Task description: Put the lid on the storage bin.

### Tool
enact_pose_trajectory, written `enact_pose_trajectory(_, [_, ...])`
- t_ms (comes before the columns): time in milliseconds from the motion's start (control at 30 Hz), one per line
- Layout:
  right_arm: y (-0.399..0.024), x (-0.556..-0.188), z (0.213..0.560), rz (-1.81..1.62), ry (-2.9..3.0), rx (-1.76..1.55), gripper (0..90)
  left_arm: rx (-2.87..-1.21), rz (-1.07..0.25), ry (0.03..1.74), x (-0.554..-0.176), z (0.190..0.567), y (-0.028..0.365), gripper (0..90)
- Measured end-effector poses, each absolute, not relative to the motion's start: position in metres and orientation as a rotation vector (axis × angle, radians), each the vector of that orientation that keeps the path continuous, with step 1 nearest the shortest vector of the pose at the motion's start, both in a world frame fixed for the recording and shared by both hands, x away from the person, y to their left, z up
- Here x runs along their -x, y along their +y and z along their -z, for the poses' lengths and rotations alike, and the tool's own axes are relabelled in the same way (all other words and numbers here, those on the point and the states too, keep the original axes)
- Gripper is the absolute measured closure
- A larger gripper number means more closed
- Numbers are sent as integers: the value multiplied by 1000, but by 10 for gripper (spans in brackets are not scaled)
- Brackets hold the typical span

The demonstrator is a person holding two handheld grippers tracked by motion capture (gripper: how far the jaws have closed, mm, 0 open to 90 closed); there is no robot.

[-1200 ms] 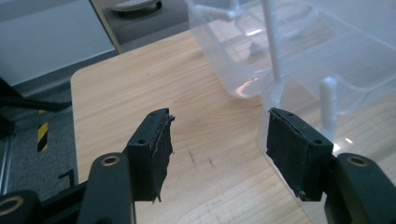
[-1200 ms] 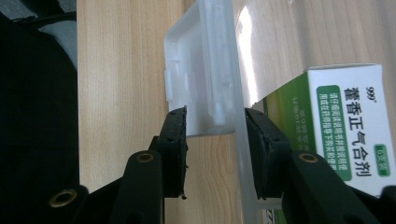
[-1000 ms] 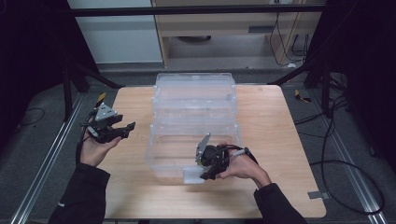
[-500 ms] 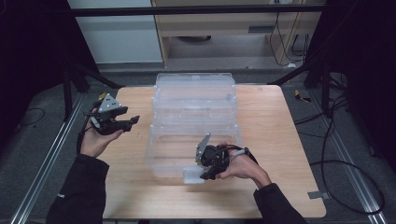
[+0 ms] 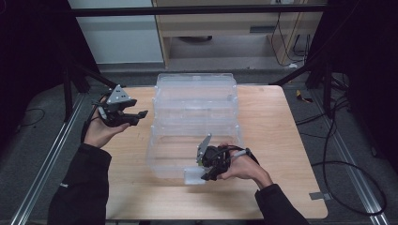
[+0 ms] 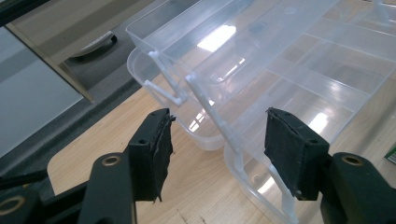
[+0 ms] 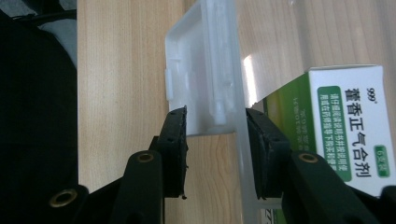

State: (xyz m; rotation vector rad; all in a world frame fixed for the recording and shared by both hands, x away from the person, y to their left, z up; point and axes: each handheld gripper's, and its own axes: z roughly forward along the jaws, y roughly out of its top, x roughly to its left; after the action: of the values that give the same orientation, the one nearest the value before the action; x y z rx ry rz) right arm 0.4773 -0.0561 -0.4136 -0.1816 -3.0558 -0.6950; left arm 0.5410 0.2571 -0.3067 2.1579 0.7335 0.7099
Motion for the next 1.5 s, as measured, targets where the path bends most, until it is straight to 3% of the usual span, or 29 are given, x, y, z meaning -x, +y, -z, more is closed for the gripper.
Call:
enact_pose_trajectory(1033, [-56,-477,414,699,-3051,178,621,-2249,-631,522,-574,300,213,386])
enact_pose_trajectory(1500, [-56,-477,414,694,-3052,184,621,-2312,-610,428,-590,296,197,416])
